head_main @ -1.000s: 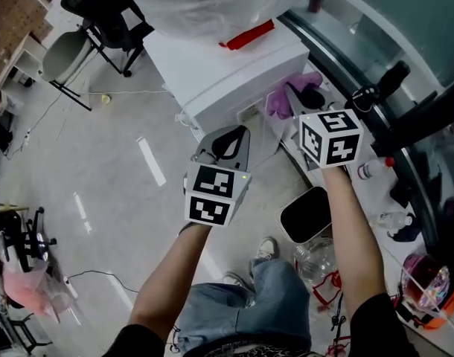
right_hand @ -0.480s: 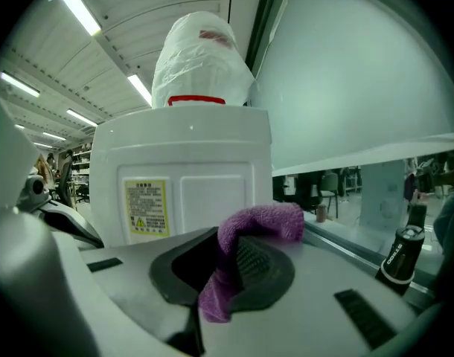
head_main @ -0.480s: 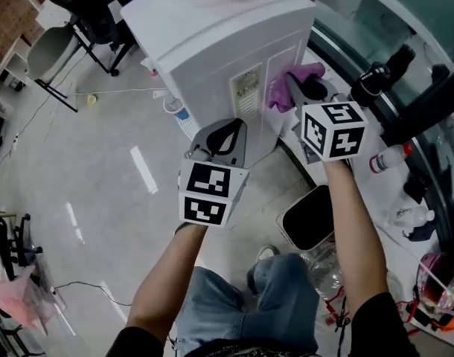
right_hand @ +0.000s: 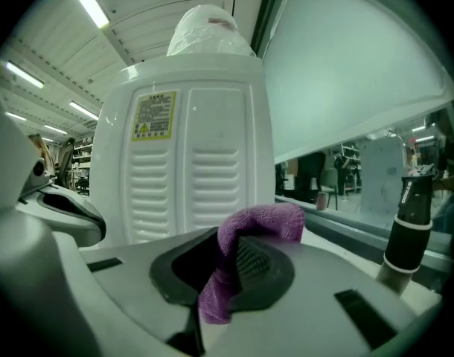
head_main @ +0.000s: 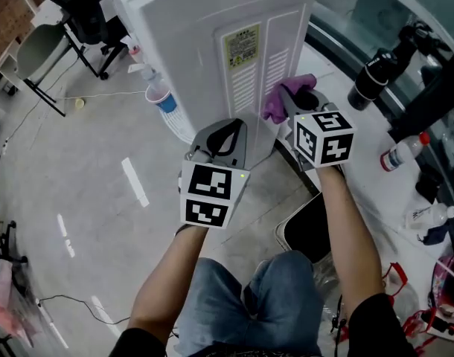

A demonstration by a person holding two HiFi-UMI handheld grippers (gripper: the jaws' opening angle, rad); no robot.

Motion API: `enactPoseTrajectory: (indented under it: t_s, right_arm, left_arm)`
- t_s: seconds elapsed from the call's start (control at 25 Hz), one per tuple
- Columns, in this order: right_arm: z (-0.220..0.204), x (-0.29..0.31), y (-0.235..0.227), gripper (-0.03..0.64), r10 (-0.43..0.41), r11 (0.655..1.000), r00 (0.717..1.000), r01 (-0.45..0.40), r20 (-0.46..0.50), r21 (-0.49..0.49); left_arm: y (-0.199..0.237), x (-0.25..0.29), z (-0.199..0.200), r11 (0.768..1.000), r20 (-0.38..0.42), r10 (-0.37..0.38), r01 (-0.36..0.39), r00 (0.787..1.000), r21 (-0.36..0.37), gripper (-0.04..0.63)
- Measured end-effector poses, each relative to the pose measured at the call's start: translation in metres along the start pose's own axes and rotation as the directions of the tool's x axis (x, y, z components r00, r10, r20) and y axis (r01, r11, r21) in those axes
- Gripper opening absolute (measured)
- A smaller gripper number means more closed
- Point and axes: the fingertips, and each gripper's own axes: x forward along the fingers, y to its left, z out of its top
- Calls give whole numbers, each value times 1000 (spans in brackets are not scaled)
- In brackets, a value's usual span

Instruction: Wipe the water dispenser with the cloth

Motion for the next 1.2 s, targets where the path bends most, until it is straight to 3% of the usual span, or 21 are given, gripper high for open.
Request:
enactPoseTrajectory:
  t_s: [0.44,1.0,1.2]
  right_arm:
    - [-102,21,-1,41,-18,999,999,20,-51,41]
    - [-242,49,-1,41,-13,985,985,42,-174,165]
    - [-295,63,5,41,5,981,968,44,-252,191]
  left_arm:
    - [0,22,-56,1000,-19,5,-5,1000,8,28]
    - [-7,29,-86,1000,-32,-13,13,999,-20,28]
    - [-1,27,-93,1000,-35,2,-3,999,-24,28]
